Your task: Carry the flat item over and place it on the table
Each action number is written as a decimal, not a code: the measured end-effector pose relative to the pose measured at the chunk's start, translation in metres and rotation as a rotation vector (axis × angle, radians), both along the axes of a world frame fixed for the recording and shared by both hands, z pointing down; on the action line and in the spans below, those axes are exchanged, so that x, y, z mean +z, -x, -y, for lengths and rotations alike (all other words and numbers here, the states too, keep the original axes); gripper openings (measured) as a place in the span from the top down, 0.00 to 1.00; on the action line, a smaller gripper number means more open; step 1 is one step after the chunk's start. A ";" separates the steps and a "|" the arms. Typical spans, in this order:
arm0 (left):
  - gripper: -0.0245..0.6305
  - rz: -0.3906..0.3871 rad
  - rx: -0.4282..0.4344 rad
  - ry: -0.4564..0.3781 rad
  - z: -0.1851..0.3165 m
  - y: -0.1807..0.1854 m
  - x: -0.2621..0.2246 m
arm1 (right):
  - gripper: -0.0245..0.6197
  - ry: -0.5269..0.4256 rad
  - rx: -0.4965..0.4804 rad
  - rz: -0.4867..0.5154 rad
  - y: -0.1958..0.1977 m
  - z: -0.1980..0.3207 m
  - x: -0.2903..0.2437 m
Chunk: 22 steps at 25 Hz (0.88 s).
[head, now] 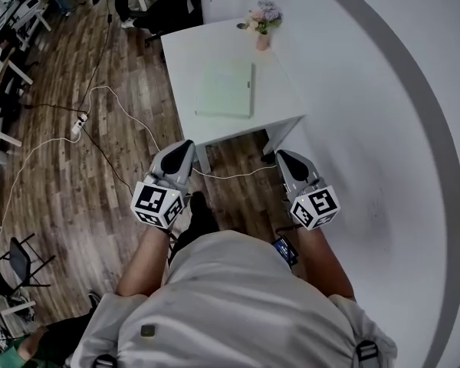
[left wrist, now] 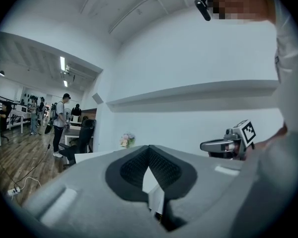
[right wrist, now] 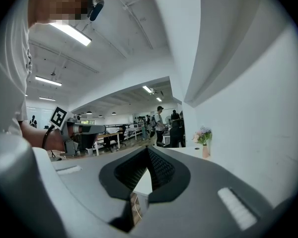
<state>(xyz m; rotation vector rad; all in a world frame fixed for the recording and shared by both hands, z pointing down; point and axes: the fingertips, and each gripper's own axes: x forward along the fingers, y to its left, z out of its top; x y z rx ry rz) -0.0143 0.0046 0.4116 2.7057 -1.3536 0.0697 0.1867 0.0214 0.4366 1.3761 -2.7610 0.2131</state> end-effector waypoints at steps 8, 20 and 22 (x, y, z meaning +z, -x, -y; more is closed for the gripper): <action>0.96 0.049 0.004 -0.029 -0.042 -0.007 -0.004 | 0.95 0.001 -0.017 0.005 0.005 -0.036 0.002; 0.96 0.052 0.022 -0.043 -0.063 -0.009 0.001 | 0.95 -0.008 -0.030 -0.001 0.015 -0.049 0.006; 0.96 0.046 0.022 -0.046 -0.064 -0.010 0.001 | 0.95 -0.010 -0.033 0.001 0.014 -0.049 0.006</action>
